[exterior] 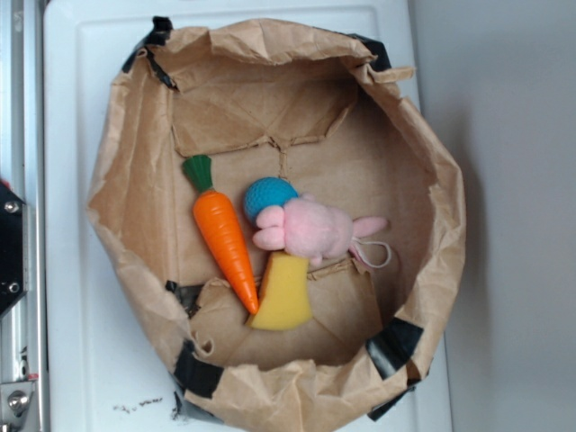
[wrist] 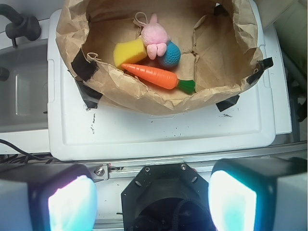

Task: Grab the pink bunny.

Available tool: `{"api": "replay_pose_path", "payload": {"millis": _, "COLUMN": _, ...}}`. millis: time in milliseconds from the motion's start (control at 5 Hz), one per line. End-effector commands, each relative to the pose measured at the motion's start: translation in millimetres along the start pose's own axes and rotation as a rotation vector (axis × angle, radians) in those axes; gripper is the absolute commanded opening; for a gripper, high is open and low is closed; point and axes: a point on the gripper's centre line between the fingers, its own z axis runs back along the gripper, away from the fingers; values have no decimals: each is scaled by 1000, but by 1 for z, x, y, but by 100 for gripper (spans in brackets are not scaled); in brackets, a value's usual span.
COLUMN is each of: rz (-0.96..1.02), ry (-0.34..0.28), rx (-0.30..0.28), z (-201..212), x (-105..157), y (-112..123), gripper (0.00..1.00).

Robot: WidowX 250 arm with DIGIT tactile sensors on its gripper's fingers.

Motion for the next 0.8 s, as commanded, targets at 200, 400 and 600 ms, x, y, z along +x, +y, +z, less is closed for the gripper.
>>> {"api": "replay_pose_path", "payload": {"millis": 200, "rz": 14, "ry": -87, "rx": -40, "z": 0, "x": 34, "y": -7, "gripper": 100}}
{"api": "replay_pose_path", "payload": {"millis": 400, "rz": 72, "ry": -142, "rx": -60, "z": 10, "x": 17, "y": -9, "gripper": 100}}
{"api": "replay_pose_path", "payload": {"millis": 600, "rz": 72, "ry": -142, "rx": -60, "z": 10, "x": 17, "y": -9, "gripper": 100}}
